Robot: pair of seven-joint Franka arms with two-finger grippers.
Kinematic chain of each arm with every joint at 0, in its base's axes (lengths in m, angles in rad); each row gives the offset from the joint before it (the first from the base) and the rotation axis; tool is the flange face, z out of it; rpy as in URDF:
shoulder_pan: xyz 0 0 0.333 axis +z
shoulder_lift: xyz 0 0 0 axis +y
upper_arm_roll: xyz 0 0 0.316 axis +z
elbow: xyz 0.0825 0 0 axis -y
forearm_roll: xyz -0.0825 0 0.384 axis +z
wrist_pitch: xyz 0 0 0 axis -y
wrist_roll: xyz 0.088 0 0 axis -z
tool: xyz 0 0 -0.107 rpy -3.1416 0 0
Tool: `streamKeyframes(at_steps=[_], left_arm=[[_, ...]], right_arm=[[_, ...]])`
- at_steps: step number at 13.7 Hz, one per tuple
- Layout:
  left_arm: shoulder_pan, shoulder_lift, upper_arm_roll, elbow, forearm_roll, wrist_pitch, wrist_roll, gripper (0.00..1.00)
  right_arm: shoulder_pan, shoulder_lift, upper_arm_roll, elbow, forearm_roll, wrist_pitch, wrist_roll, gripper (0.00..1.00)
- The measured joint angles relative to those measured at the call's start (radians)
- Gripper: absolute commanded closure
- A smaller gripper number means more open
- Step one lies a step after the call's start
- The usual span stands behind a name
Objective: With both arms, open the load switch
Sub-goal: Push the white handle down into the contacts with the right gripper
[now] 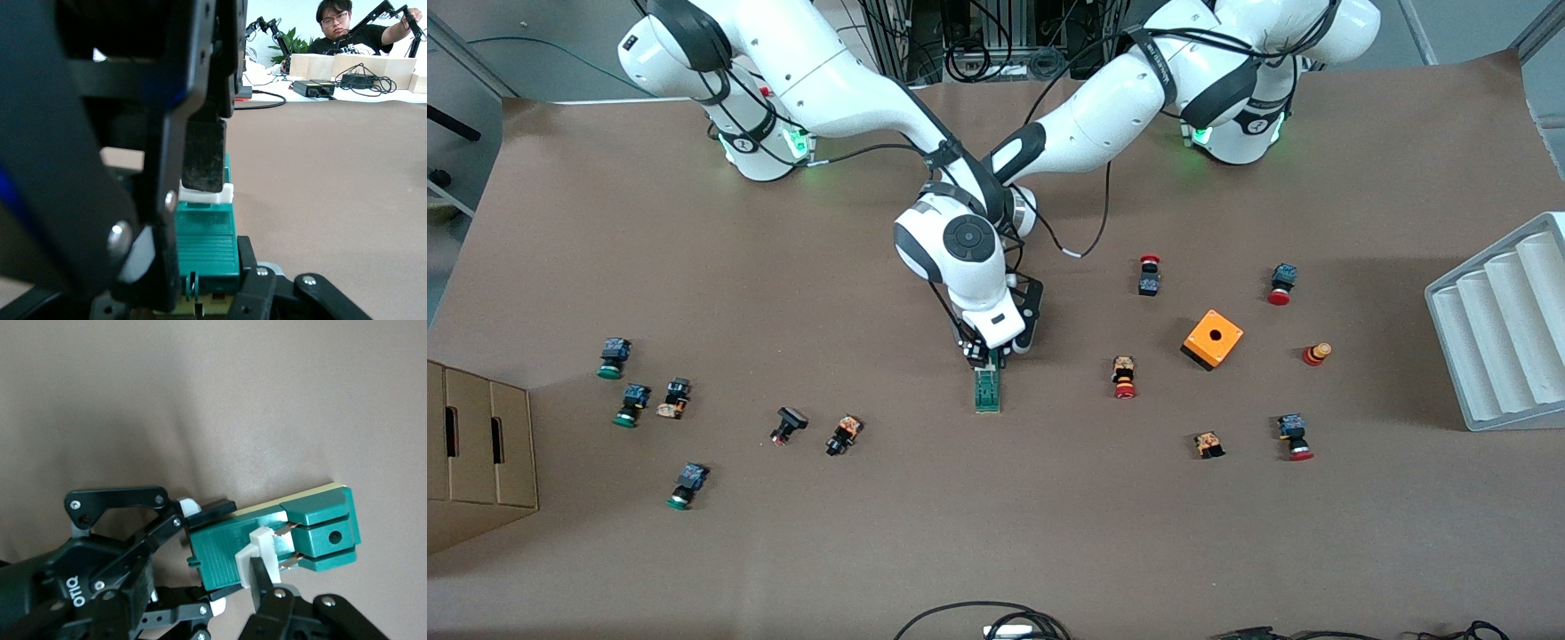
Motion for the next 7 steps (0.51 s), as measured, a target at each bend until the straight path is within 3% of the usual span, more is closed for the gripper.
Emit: streamKeyframes(at_steps=[7], left_arm=[[0.000,0.000,0.000,0.000,0.000,0.000,0.000,0.43]], right_arm=[[0.000,0.000,0.000,-0.006,0.000,0.010,0.001,0.34]])
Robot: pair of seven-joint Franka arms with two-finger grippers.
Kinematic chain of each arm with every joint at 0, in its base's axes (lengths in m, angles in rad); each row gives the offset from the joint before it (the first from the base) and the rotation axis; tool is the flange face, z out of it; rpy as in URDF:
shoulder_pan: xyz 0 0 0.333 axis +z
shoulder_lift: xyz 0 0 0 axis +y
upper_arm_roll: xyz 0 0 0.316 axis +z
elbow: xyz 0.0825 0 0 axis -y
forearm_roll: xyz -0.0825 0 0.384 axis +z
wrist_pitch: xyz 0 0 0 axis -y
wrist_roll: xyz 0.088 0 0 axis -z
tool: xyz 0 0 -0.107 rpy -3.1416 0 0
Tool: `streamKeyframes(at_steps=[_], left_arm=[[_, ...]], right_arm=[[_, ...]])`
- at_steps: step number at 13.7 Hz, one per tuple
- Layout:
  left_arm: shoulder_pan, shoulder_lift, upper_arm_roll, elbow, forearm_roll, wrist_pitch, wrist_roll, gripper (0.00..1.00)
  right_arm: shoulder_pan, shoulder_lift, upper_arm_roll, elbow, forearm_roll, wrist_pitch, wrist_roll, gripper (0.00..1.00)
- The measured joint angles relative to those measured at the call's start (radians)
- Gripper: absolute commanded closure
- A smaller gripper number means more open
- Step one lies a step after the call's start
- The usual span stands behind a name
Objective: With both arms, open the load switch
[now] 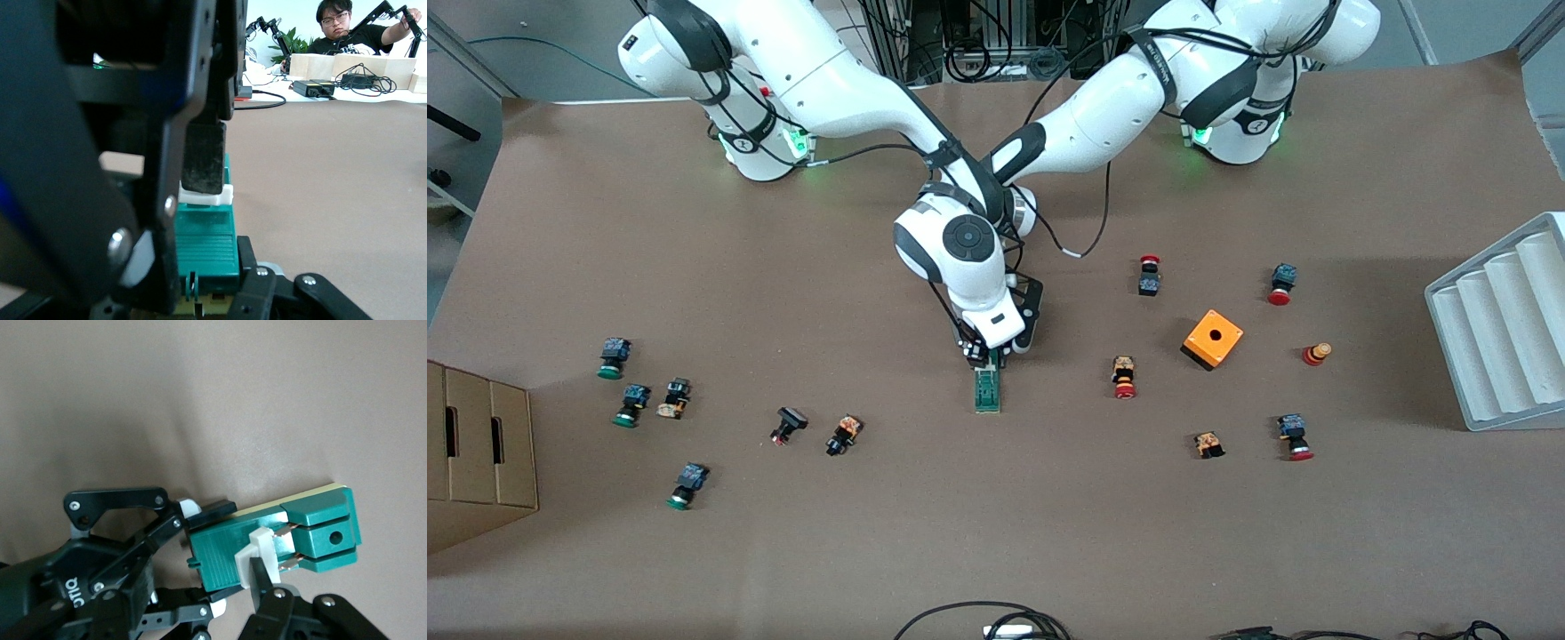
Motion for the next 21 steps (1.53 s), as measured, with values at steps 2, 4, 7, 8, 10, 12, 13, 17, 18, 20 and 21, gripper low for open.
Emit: streamKeyframes(at_steps=[2,4,7,8,10,12,13,17,18,20,21], left_arm=[[0.000,0.000,0.000,0.000,0.000,0.000,0.000,0.43],[0.000,0.000,0.000,0.000,0.000,0.000,0.000,0.43],[0.000,0.000,0.000,0.000,0.000,0.000,0.000,0.43],[0.000,0.001,0.000,0.000,0.000,0.000,0.000,0.43],[0.000,0.001,0.000,0.000,0.000,0.000,0.000,0.43],[0.000,0.001,0.000,0.000,0.000,0.000,0.000,0.43],[0.000,0.001,0.000,0.000,0.000,0.000,0.000,0.43],[0.000,0.001,0.000,0.000,0.000,0.000,0.000,0.43],[0.000,0.001,0.000,0.000,0.000,0.000,0.000,0.43],[0.000,0.001,0.000,0.000,0.000,0.000,0.000,0.43],[0.000,0.001,0.000,0.000,0.000,0.000,0.000,0.43]], right_arm=[[0.000,0.000,0.000,-0.006,0.000,0.010,0.000,0.34],[0.000,0.000,0.000,-0.007,0.000,0.013,0.000,0.34],[0.000,0.000,0.000,-0.008,0.000,0.017,0.000,0.34],[0.000,0.000,0.000,-0.008,0.000,0.018,0.000,0.34],[0.000,0.000,0.000,-0.009,0.000,0.020,0.000,0.34],[0.000,0.000,0.000,-0.009,0.000,0.020,0.000,0.34],[0.000,0.000,0.000,-0.009,0.000,0.021,0.000,0.34],[0.000,0.000,0.000,-0.012,0.000,0.026,0.000,0.34],[0.000,0.000,0.000,-0.013,0.000,0.029,0.000,0.34],[0.000,0.000,0.000,-0.014,0.000,0.032,0.001,0.34],[0.000,0.000,0.000,-0.014,0.000,0.032,0.001,0.34]])
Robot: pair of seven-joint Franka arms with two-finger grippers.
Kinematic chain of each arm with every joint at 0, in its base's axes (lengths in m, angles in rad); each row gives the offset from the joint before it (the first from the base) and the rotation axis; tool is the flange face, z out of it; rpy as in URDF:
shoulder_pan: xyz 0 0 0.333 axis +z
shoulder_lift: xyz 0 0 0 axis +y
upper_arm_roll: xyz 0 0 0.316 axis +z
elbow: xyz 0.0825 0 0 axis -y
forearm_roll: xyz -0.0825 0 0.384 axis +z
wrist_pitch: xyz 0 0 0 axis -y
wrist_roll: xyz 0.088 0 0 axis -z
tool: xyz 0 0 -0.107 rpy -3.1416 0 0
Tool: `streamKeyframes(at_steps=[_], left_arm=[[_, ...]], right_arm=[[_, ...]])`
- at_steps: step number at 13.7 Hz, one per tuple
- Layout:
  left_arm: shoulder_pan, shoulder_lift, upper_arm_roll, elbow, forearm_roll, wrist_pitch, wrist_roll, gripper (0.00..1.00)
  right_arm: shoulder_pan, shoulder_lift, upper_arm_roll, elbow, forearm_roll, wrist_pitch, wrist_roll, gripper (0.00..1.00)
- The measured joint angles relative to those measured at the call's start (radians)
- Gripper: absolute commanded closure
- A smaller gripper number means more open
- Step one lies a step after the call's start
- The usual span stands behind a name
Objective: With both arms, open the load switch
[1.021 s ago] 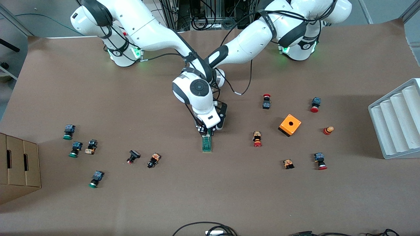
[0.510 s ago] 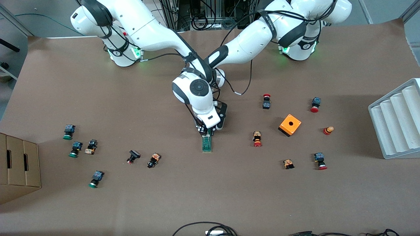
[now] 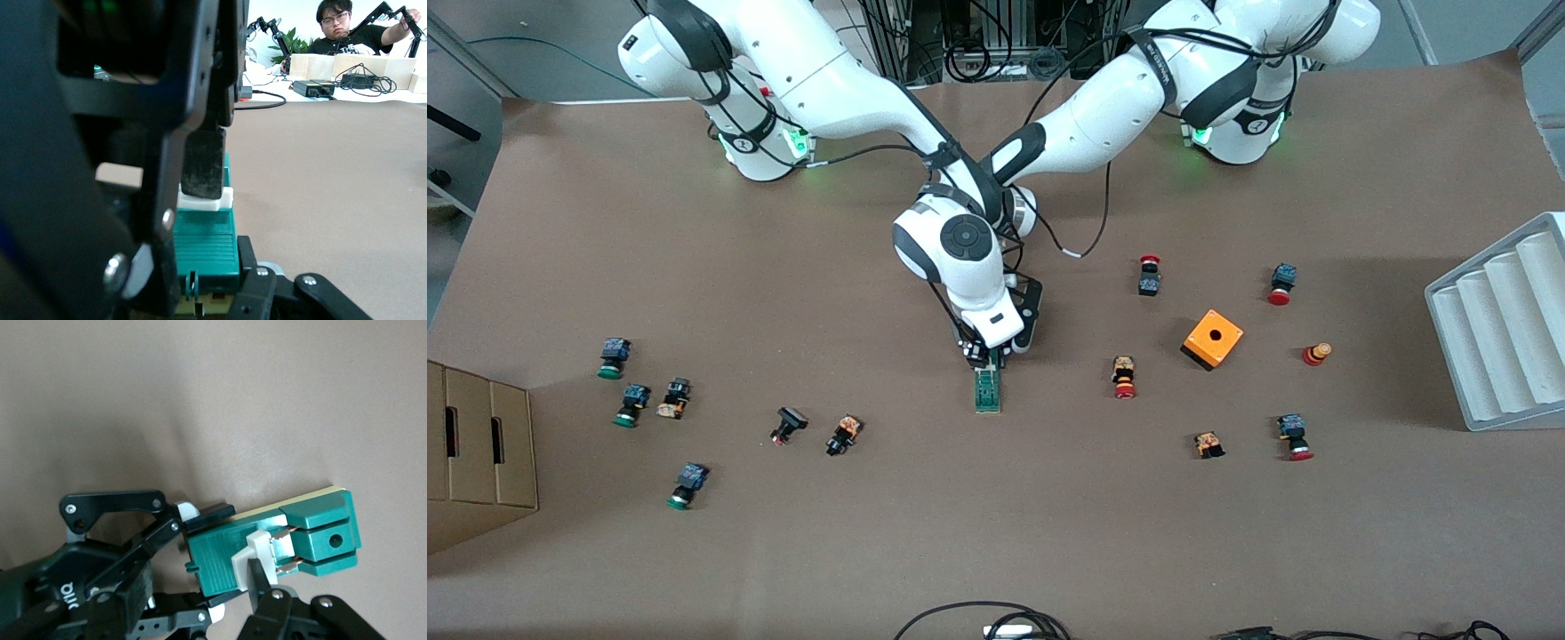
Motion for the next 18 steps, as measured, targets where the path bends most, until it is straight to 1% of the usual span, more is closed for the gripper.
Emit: streamKeyframes(at_steps=[2,3,4,5,9,12,15,18], left_arm=[[0.000,0.000,0.000,0.000,0.000,0.000,0.000,0.43],[0.000,0.000,0.000,0.000,0.000,0.000,0.000,0.43],[0.000,0.000,0.000,0.000,0.000,0.000,-0.001,0.43],[0.000,0.000,0.000,0.000,0.000,0.000,-0.001,0.43],[-0.001,0.000,0.000,0.000,0.000,-0.004,-0.003,0.43],[-0.006,0.000,0.000,0.000,-0.001,-0.010,-0.004,0.42],[-0.011,0.000,0.000,0.000,-0.001,-0.014,-0.004,0.41],[-0.011,0.000,0.000,0.000,-0.001,-0.016,-0.005,0.41]], right_arm=[[0.000,0.000,0.000,0.000,0.000,0.000,0.000,0.34],[0.000,0.000,0.000,0.000,0.000,0.001,0.000,0.32],[0.000,0.000,0.000,0.000,0.000,0.002,0.001,0.15],[0.000,0.000,-0.001,0.000,0.000,0.003,0.001,0.00],[-0.006,-0.018,-0.010,0.005,0.000,-0.002,0.010,0.00],[-0.018,-0.097,-0.019,0.014,0.000,-0.064,0.043,0.00],[-0.044,-0.167,-0.020,0.020,0.011,-0.081,0.079,0.00],[-0.102,-0.228,-0.022,0.025,0.138,-0.086,0.090,0.00]])
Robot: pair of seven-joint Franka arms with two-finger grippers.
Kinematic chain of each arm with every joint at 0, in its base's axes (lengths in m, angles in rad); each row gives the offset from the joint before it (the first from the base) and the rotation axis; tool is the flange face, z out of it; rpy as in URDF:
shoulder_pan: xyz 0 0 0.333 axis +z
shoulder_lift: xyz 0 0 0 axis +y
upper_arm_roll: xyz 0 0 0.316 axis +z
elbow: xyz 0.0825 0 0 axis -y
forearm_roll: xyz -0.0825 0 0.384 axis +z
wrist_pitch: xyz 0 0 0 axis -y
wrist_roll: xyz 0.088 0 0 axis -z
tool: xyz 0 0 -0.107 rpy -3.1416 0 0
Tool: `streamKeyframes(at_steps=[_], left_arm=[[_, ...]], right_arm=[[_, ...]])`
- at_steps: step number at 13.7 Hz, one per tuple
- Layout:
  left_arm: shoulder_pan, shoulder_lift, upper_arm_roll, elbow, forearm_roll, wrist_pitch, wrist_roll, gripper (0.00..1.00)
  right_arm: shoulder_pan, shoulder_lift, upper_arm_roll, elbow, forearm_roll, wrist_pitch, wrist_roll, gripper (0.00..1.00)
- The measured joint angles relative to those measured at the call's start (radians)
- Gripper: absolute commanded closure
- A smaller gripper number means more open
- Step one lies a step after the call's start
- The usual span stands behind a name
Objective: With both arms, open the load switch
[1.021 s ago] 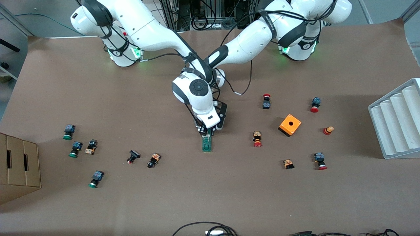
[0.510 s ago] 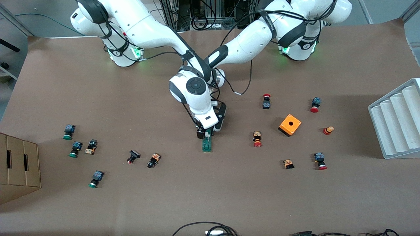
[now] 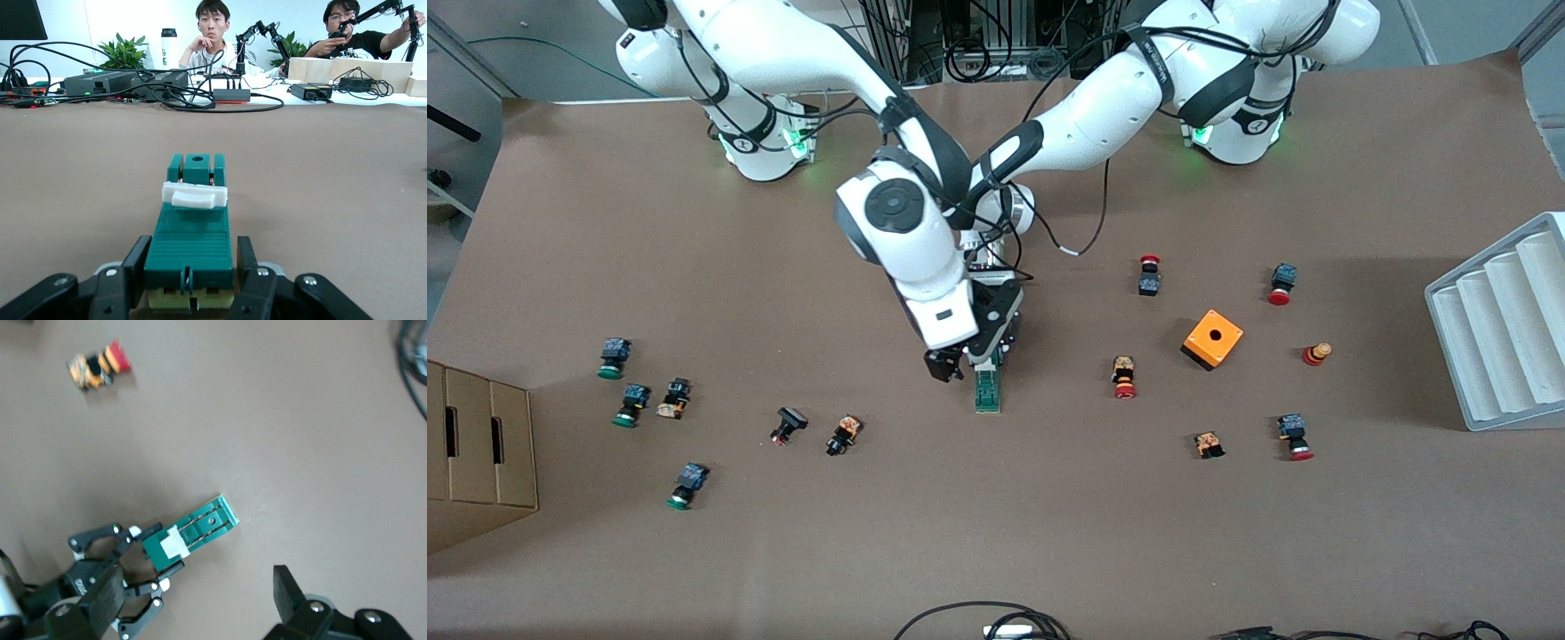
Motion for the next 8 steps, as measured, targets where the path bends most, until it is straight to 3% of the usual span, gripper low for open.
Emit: streamKeyframes(at_steps=[8], left_arm=[[0.000,-0.002,-0.004,0.002,-0.022,-0.001,0.004,0.41]], right_arm=[[-0.171,-0.110,-0.002,0.029,0.024,-0.155,0.126,0.00]])
